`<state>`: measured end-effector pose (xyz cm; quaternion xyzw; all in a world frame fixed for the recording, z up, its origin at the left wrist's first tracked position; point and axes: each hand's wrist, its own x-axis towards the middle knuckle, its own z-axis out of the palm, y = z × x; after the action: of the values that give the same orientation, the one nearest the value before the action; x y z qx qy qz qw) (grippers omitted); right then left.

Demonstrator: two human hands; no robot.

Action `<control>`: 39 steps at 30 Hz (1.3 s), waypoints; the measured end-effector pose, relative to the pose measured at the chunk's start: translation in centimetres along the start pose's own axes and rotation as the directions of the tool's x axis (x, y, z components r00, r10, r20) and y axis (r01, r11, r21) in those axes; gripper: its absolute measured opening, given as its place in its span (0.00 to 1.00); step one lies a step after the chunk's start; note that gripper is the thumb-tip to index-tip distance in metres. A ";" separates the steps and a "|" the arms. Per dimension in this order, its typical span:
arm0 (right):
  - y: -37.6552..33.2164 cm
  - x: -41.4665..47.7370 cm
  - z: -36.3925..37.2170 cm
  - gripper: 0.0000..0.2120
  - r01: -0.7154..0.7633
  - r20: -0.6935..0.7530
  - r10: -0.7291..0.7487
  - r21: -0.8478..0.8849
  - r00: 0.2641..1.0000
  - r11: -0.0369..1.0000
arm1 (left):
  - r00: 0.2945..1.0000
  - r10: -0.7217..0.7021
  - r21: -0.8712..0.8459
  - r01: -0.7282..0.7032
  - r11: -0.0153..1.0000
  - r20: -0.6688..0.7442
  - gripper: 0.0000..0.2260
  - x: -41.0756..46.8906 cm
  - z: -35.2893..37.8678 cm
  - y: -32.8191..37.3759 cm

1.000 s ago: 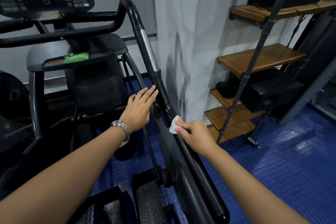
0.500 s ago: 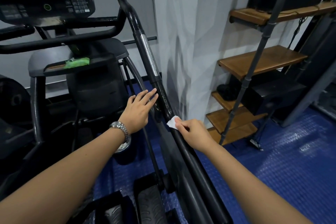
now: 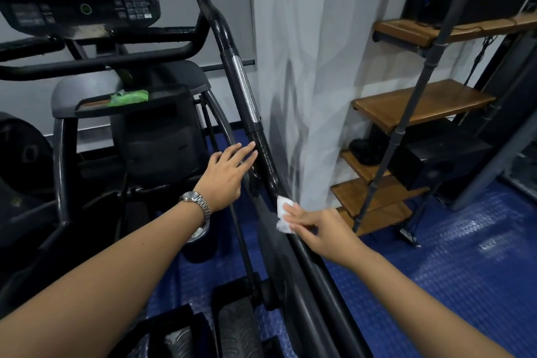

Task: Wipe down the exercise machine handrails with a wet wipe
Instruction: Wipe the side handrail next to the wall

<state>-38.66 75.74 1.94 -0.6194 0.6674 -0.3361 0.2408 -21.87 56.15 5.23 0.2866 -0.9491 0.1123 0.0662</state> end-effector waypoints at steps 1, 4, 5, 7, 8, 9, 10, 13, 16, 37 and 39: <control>0.2 -0.6 -0.3 0.13 0.038 0.025 -0.038 -0.005 0.999 0.999 | 1.000 -0.002 0.010 0.002 1.000 0.007 0.32 0.0 0.0 0.0; -0.2 0.8 -1.1 0.14 0.097 0.060 -0.091 -0.101 0.994 0.990 | 1.000 -0.001 0.035 0.001 0.999 0.010 0.32 0.0 -0.1 0.0; -0.5 1.7 -1.0 0.15 0.112 0.077 -0.101 -0.155 0.992 0.982 | 1.000 -0.002 0.038 0.002 0.999 0.006 0.32 0.0 -0.1 0.0; -1.2 2.9 -0.6 0.17 0.153 0.135 -0.123 -0.249 0.983 0.956 | 1.000 -0.008 0.034 0.008 0.999 0.003 0.31 0.0 -0.1 0.1; -1.3 3.0 -0.4 0.18 0.179 0.168 -0.135 -0.283 0.976 0.942 | 1.000 -0.008 0.033 0.008 0.999 0.002 0.31 0.0 -0.1 0.1; -1.3 2.7 -0.4 0.18 0.202 0.199 -0.145 -0.305 0.969 0.931 | 1.000 -0.008 0.035 0.008 0.999 0.000 0.31 -0.1 -0.1 0.2; -1.2 2.2 -0.7 0.19 0.222 0.226 -0.155 -0.309 0.962 0.925 | 1.000 -0.008 0.037 0.009 0.999 -0.002 0.32 -0.1 -0.1 0.2; -0.6 1.6 -1.8 0.19 0.216 0.254 -0.148 -0.269 0.956 0.939 | 1.000 -0.019 0.047 0.019 0.999 0.011 0.32 -0.1 -0.1 0.2; -0.9 3.3 -1.1 0.19 0.194 0.221 -0.124 -0.330 0.967 0.924 | 1.000 -0.017 0.042 0.017 0.999 0.012 0.33 -0.1 0.0 0.3; -2.8 5.3 -1.3 0.19 0.235 0.306 -0.086 -0.493 0.948 0.838 | 1.000 0.012 0.058 -0.014 0.998 0.025 0.33 0.0 0.2 -0.3; -2.4 6.9 -0.4 0.21 0.220 0.307 -0.057 -0.529 0.950 0.819 | 1.000 0.015 0.054 -0.016 0.998 0.013 0.33 0.0 0.4 -0.3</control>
<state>-38.11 68.97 4.65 -0.7507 0.6483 -0.0535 0.1156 -21.68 55.83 4.93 0.2817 -0.9483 0.1367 0.0514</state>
